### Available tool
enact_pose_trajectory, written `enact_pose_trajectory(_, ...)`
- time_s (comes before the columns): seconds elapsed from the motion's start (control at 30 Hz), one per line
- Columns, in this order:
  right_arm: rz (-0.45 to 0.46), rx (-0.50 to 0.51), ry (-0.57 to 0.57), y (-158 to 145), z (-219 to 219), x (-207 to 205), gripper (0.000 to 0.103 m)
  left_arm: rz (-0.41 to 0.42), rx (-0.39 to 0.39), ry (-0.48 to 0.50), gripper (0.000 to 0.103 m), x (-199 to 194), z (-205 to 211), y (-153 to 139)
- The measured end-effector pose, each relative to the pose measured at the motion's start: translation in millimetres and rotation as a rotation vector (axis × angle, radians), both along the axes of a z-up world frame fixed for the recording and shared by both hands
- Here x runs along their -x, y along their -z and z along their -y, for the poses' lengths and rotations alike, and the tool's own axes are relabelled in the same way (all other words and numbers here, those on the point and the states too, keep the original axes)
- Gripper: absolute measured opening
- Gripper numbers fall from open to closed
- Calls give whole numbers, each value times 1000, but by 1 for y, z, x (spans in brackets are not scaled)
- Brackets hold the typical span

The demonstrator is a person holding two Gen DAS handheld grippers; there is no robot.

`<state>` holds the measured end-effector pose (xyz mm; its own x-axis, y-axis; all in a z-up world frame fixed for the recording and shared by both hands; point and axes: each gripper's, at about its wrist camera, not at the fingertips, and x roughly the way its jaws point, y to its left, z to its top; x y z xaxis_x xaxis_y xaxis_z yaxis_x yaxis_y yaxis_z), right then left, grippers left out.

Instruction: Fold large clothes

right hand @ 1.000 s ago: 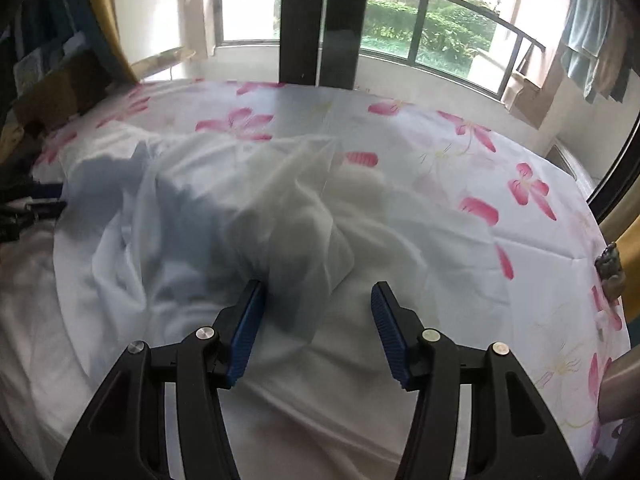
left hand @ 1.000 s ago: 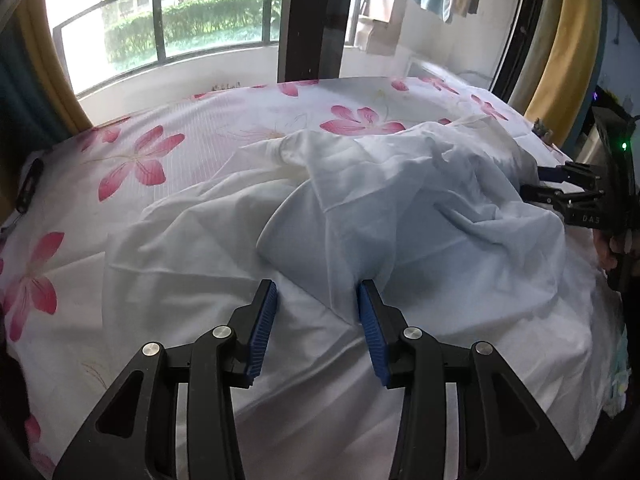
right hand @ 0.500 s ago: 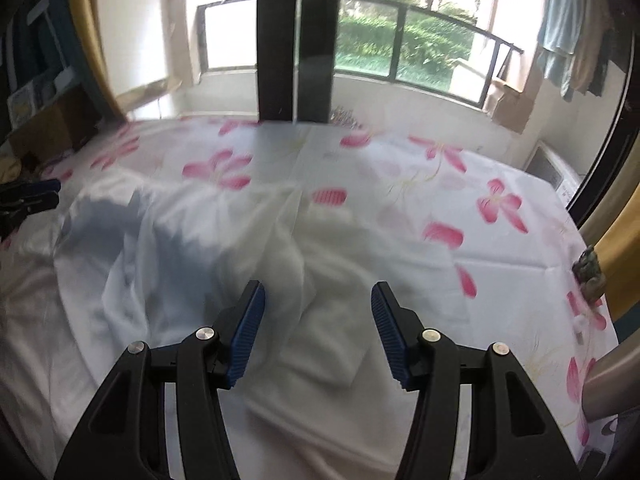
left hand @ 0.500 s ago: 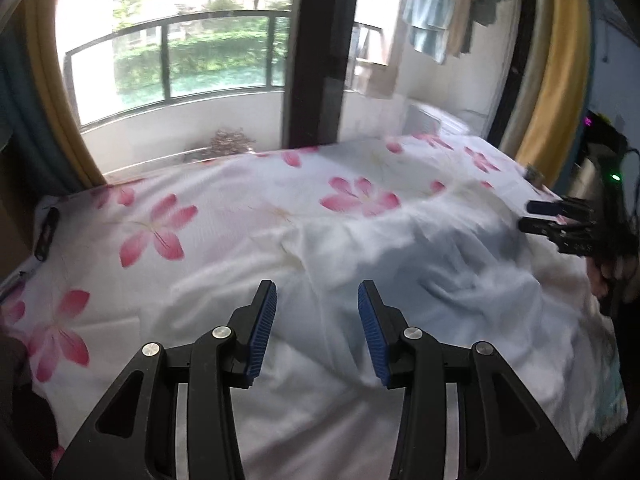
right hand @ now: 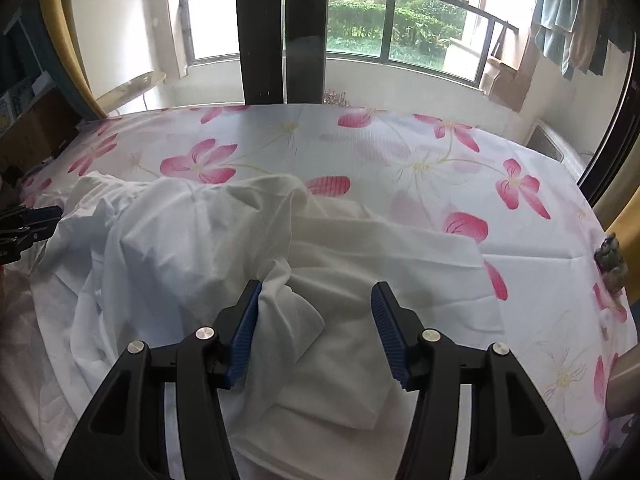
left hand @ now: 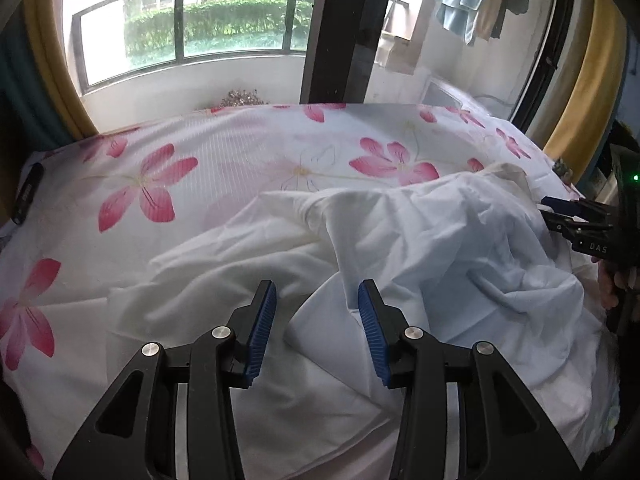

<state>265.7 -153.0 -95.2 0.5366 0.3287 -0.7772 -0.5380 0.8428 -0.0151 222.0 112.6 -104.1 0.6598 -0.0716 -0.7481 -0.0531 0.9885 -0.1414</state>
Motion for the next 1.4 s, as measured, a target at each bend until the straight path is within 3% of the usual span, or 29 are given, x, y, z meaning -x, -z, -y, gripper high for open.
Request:
enact_pose_trajectory(0.2, -7, 9, -1, 2, 4, 4, 58, -22, 28, -7, 48, 3, -6, 1)
enact_pose_trajectory(0.9, -4, -17, 33, -18, 21, 36, 59, 7, -24, -18, 49, 52, 4, -17)
enact_pose_trajectory(1.13, 8, -18, 25, -25, 28, 55, 59, 28, -16, -28, 49, 78, 1, -23)
enact_pose_trajectory(1.4, 31, -4, 18, -36, 36, 80, 59, 91, 10, -108, 49, 130, -16, -33)
